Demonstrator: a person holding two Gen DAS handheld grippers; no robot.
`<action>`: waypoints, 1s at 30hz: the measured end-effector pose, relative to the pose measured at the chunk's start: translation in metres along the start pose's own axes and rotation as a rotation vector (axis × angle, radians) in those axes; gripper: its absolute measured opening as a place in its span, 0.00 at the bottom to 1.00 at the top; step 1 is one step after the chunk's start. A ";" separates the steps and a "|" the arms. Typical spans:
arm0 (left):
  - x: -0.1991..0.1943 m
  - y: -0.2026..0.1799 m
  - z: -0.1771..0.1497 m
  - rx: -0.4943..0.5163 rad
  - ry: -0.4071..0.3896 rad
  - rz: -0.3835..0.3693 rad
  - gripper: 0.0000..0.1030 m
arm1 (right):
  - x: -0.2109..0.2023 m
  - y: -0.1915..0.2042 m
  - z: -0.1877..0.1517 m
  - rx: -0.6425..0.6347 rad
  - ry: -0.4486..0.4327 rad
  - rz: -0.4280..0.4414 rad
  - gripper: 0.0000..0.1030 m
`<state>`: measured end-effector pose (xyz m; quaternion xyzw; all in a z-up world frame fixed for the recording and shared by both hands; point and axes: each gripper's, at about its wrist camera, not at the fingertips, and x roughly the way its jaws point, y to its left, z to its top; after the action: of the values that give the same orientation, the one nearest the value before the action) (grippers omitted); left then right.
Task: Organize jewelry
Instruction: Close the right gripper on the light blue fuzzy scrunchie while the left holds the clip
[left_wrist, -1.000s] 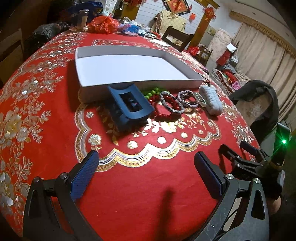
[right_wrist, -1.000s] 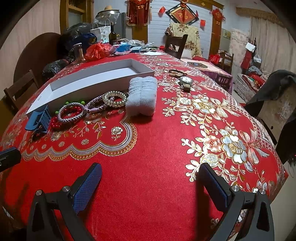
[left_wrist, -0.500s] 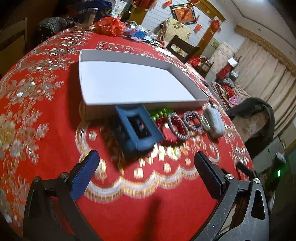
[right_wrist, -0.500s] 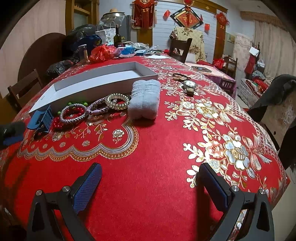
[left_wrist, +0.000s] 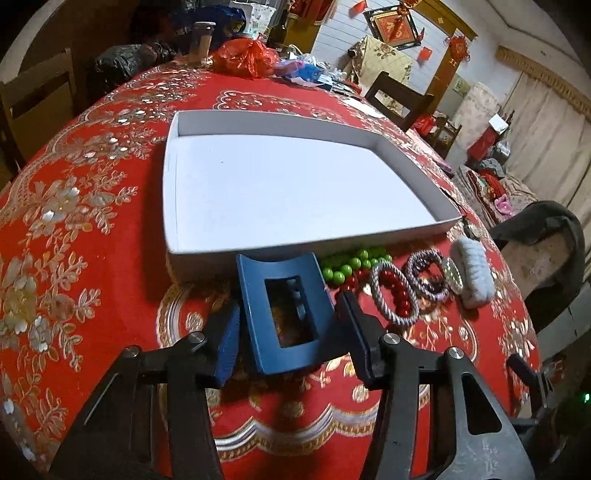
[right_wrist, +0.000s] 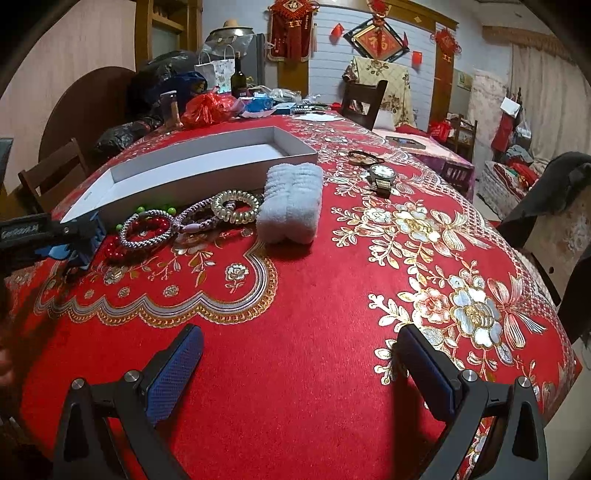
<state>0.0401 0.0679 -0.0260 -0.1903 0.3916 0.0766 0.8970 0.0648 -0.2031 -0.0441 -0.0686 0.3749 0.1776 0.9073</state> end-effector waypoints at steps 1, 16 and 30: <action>-0.001 0.001 -0.003 0.011 0.004 -0.005 0.48 | 0.000 0.000 0.001 -0.003 0.007 0.003 1.00; -0.013 -0.007 -0.024 0.103 -0.015 0.008 0.53 | 0.049 -0.021 0.098 0.033 0.017 0.106 0.78; -0.010 -0.009 -0.025 0.101 0.000 0.019 0.59 | 0.055 -0.057 0.095 0.193 -0.028 0.108 0.37</action>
<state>0.0191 0.0496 -0.0313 -0.1411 0.3967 0.0650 0.9047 0.1846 -0.2167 -0.0156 0.0421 0.3807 0.1905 0.9039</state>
